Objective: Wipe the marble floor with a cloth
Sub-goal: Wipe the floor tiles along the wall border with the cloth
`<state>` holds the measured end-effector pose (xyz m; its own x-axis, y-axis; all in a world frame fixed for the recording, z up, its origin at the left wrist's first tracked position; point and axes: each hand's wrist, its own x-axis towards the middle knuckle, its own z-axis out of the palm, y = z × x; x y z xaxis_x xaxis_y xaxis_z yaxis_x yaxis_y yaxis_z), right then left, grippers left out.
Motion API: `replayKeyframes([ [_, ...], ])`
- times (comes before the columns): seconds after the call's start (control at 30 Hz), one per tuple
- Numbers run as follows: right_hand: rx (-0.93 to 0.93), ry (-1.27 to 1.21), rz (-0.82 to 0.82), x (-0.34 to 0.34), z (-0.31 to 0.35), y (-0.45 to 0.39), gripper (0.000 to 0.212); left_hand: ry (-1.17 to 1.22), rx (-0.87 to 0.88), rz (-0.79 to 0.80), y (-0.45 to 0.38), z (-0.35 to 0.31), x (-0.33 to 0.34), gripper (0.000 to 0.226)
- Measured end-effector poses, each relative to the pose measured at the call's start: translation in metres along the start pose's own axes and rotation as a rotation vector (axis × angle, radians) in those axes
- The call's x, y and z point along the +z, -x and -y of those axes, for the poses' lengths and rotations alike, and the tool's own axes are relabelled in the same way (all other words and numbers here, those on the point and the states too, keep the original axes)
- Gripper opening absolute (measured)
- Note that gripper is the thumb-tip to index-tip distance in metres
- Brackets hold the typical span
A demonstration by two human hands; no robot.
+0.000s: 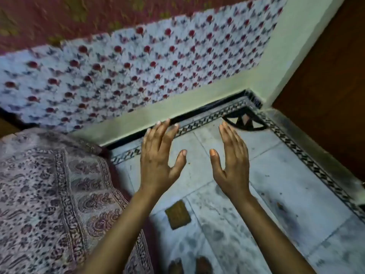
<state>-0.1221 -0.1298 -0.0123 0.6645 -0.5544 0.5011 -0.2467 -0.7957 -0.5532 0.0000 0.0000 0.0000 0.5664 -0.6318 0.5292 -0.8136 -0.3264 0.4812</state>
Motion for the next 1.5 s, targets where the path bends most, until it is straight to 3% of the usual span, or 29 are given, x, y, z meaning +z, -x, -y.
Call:
replayKeyframes([
  [0.37,0.084,0.083,0.313,0.304,-0.22,0.203,0.05,-0.093,-0.168,0.253,0.231,0.243,0.281,0.051],
  [0.63,0.035,0.131,0.462,0.449,-0.34,0.324,0.051,-0.153,-0.188,0.653,0.393,0.35,0.429,0.069],
  [0.8,0.025,0.135,0.472,0.465,-0.362,0.358,0.052,-0.17,-0.141,0.752,0.441,0.35,0.451,0.08],
  [0.93,0.063,0.129,0.468,0.459,-0.366,0.375,0.053,-0.344,-0.012,0.803,0.457,0.35,0.459,0.09],
  [1.07,0.097,0.111,0.477,0.458,-0.365,0.382,0.055,-0.427,0.038,0.778,0.45,0.355,0.46,0.079],
  [1.33,0.087,0.087,0.494,0.459,-0.36,0.375,0.06,-0.38,-0.177,0.823,0.396,0.358,0.443,0.06],
  [1.5,0.041,0.098,0.578,0.46,-0.35,0.361,0.069,-0.399,-0.301,0.687,0.375,0.373,0.396,0.06],
])
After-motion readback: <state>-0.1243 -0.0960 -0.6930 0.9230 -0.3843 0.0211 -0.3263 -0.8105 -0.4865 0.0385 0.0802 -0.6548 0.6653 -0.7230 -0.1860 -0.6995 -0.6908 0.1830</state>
